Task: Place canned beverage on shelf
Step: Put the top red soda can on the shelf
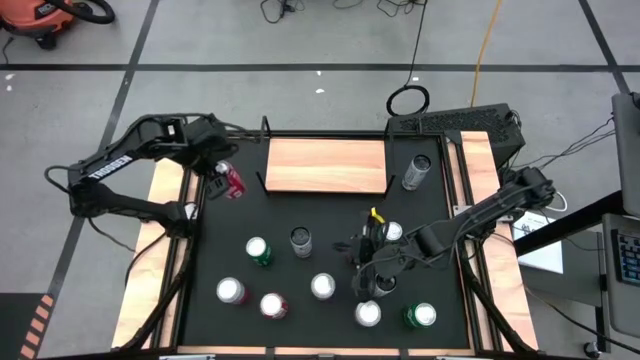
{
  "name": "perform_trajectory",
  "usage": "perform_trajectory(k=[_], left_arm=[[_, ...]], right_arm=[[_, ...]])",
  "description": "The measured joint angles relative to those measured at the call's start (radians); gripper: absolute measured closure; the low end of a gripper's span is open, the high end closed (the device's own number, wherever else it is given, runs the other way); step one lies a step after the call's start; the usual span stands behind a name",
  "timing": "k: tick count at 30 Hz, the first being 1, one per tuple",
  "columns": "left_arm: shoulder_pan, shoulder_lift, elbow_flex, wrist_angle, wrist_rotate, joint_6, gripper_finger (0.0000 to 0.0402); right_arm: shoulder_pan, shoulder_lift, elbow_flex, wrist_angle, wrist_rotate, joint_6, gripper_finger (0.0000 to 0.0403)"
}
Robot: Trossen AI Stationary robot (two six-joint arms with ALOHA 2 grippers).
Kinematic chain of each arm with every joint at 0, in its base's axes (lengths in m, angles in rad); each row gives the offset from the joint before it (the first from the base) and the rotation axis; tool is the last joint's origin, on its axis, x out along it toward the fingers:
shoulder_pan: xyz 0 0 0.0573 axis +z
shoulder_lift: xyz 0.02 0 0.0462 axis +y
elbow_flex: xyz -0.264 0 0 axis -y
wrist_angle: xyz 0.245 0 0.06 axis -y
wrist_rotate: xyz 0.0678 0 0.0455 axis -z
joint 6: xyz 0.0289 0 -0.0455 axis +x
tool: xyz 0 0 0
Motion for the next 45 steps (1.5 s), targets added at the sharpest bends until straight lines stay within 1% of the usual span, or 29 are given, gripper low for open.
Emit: perform_trajectory(k=[2,5,7,14,17,22,26,29,35,41,45], left_arm=[[-0.028,0.0,0.019,-0.005,0.017,-0.028,0.0117],[-0.066,0.001,0.062,-0.005,0.081,-0.053,0.0117],[-0.094,0.001,0.093,-0.005,0.101,-0.06,0.0117],[-0.166,0.003,0.151,0.008,0.088,-0.08,0.0117],[-0.186,0.017,0.166,0.018,0.088,-0.08,0.0117],[-0.221,0.051,0.185,0.034,0.083,-0.072,0.0117],[-0.247,0.095,0.216,0.041,0.081,-0.054,0.0117],[-0.264,0.13,0.253,0.044,0.071,-0.046,0.0117],[-0.297,0.194,0.331,0.061,0.065,-0.014,0.0117],[-0.314,0.245,0.395,0.071,0.053,0.037,0.0117],[-0.315,0.26,0.4,0.105,0.045,0.086,0.0117]], right_arm=[[0.0,0.006,0.0,0.025,0.0,-0.004,0.0403],[0.0,0.007,0.0,0.024,-0.001,0.001,0.0403],[-0.001,0.006,0.0,0.027,-0.001,0.005,0.0403],[-0.003,0.007,0.0,0.094,-0.003,0.003,0.0403],[-0.004,0.006,0.0,0.131,-0.004,-0.006,0.0403],[-0.013,0.008,0.0,0.142,-0.004,-0.003,0.0403],[-0.019,0.037,0.0,0.226,-0.007,-0.01,0.0403],[-0.027,0.067,0.0,0.299,-0.03,-0.04,0.0399],[-0.049,0.117,0.0,0.38,-0.03,-0.059,0.0363],[-0.07,0.122,0.0,0.44,-0.03,-0.065,0.0309],[-0.08,0.122,0.0,0.489,-0.03,-0.125,0.0271]])
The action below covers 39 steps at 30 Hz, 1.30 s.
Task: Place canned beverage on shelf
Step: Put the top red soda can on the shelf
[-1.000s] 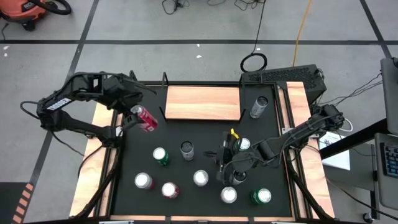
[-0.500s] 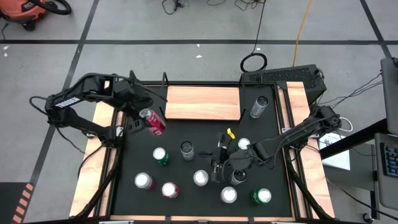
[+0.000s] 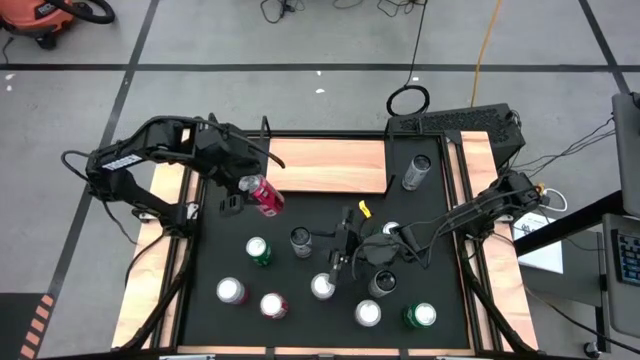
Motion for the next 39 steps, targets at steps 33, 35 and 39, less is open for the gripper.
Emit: perform_trajectory(k=[33,35,39], left_arm=[[-0.066,0.06,-0.001,0.173,-0.002,0.628,0.0107],[-0.072,0.06,-0.001,0.173,-0.003,0.63,0.0106],[-0.087,0.06,-0.001,0.174,-0.004,0.698,0.0105]], right_arm=[[-0.104,-0.059,0.0,-0.032,-0.018,-0.164,0.0089],[-0.103,-0.067,0.0,-0.031,-0.012,-0.166,0.0089],[-0.103,-0.074,0.0,-0.021,-0.027,-0.17,0.0089]])
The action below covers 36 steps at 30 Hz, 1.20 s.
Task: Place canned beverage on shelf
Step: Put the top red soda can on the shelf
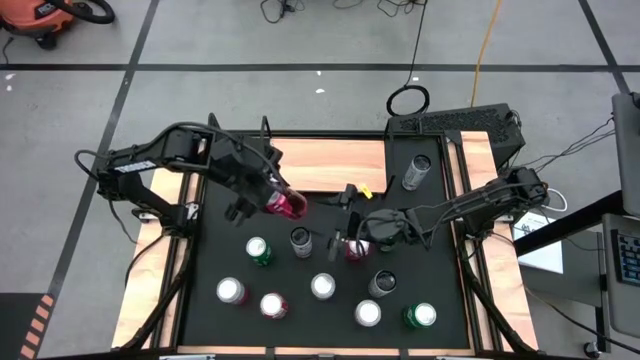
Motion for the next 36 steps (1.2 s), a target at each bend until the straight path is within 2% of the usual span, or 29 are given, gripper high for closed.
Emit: perform_trajectory(k=[5,15,21,26,29,36], left_arm=[[-0.012,0.0,0.0,0.05,0.01,0.044,0.0104],[-0.016,0.044,-0.001,0.06,0.019,0.247,0.0103],[-0.026,0.104,-0.001,0.073,0.021,0.324,0.0103],[-0.032,0.135,-0.001,0.084,0.027,0.368,0.0103],[-0.036,0.148,-0.001,0.125,0.026,0.408,0.0103],[-0.036,0.148,-0.001,0.134,0.029,0.422,0.0103]], right_arm=[[-0.019,0.0,0.0,0.013,-0.022,-0.011,0.0089],[-0.052,0.0,0.0,0.071,-0.119,-0.003,0.0089],[-0.078,0.0,0.0,0.036,-0.17,-0.007,0.0057],[-0.11,0.0,0.0,-0.009,-0.333,0.048,0.0042],[-0.123,0.001,0.0,-0.036,-0.384,0.064,0.0045],[-0.126,0.001,0.0,-0.034,-0.388,0.034,0.0088]])
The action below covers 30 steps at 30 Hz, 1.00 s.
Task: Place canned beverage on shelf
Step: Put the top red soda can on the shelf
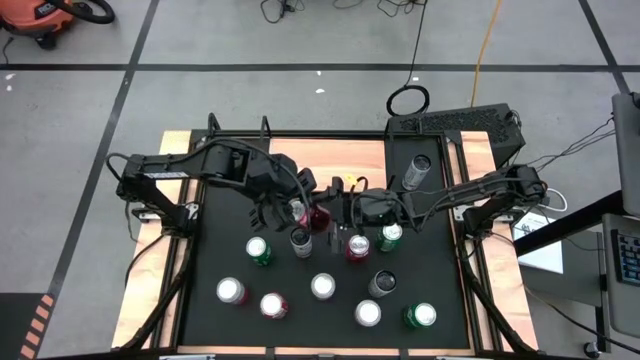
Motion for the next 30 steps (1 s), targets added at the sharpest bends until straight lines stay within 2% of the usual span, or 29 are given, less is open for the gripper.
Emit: perform_trajectory(k=[7,16,22,25,30], left_arm=[[0.0,-0.001,0.0,-0.001,0.0,-0.012,0.0103],[0.0,-0.001,0.0,0.001,0.0,-0.024,0.0103],[-0.004,-0.001,0.0,0.032,0.015,-0.195,0.009],[-0.001,-0.002,0.0,0.042,-0.001,-0.408,0.0065],[0.0,-0.004,0.0,0.031,-0.054,-0.52,0.0013]], right_arm=[[0.0,0.0,0.0,0.007,-0.023,-0.007,0.0141],[0.001,0.0,0.0,0.01,-0.027,-0.008,0.0134],[0.003,-0.001,0.0,0.014,-0.057,0.001,0.0137],[0.003,-0.002,0.0,0.016,-0.04,-0.014,0.0138],[0.003,-0.002,-0.001,0.021,-0.027,-0.033,0.0138]])
